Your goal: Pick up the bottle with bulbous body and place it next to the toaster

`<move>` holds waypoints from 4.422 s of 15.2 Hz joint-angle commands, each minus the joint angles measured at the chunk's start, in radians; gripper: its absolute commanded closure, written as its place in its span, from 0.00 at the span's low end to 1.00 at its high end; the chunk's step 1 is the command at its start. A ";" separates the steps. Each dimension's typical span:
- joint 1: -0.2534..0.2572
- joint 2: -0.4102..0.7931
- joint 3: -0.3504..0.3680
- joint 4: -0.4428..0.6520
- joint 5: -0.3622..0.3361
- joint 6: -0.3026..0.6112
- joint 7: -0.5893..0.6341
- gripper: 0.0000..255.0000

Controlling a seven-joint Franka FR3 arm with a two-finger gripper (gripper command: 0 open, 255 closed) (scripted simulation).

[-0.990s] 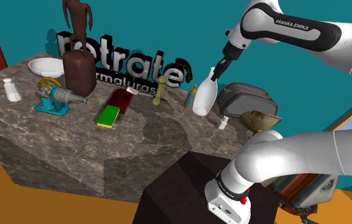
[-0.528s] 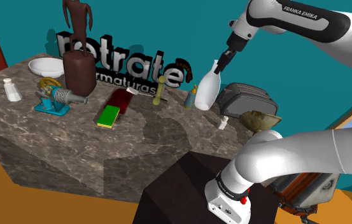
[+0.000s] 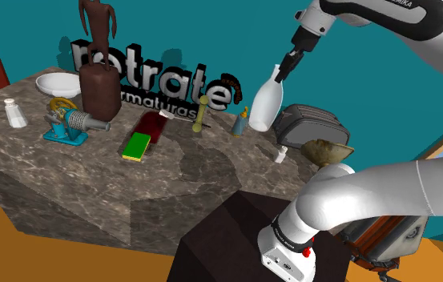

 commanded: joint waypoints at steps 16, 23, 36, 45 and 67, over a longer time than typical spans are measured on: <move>0.022 0.110 0.005 0.324 0.029 -0.215 -0.013 1.00; 0.019 0.232 -0.117 0.447 0.031 -0.211 -0.145 1.00; -0.108 0.761 -0.483 0.905 0.331 -0.254 -0.582 1.00; -0.429 1.105 -0.483 1.276 0.608 -0.369 -0.725 1.00; -0.169 0.895 -0.522 0.664 0.434 0.059 -0.737 1.00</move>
